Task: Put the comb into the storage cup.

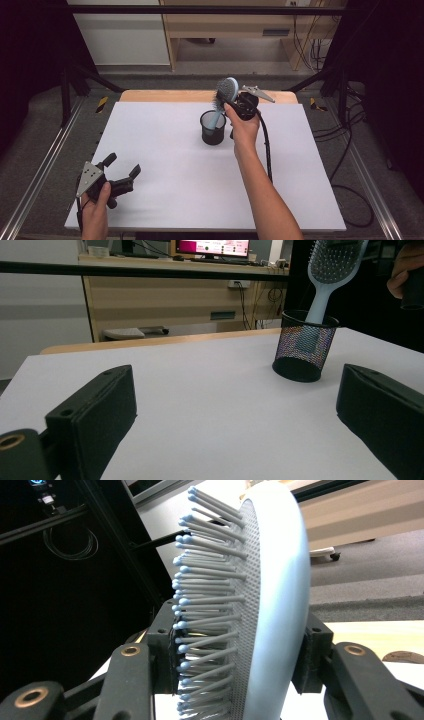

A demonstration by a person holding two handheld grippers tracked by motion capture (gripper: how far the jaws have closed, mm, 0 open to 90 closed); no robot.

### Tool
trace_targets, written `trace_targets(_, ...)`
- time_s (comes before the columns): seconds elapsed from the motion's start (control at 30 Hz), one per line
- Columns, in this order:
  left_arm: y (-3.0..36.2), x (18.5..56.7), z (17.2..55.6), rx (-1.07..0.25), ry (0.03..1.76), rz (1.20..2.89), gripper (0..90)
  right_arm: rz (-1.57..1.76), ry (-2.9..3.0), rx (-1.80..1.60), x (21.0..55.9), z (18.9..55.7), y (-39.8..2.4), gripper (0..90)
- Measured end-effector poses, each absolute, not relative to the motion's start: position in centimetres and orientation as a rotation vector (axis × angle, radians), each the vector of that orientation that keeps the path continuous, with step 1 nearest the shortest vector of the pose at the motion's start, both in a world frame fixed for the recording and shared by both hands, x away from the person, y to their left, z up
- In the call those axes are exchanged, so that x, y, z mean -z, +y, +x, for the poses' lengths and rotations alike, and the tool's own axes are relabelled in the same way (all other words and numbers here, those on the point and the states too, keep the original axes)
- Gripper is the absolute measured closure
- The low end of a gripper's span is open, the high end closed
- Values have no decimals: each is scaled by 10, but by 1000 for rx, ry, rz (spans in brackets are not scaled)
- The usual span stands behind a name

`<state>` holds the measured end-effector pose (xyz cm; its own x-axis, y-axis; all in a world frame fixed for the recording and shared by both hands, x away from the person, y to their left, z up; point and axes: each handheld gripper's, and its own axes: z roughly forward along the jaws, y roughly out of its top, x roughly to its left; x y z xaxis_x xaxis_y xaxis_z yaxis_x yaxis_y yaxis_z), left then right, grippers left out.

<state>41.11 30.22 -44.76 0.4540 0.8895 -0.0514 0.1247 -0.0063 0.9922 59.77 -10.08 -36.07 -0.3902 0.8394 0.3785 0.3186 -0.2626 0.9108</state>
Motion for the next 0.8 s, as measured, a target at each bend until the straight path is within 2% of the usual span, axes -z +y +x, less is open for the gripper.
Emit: trace_targets(0.8,302,448,410,-768,939,1466,26,1432,1590,-1674,380,603,-93,489)
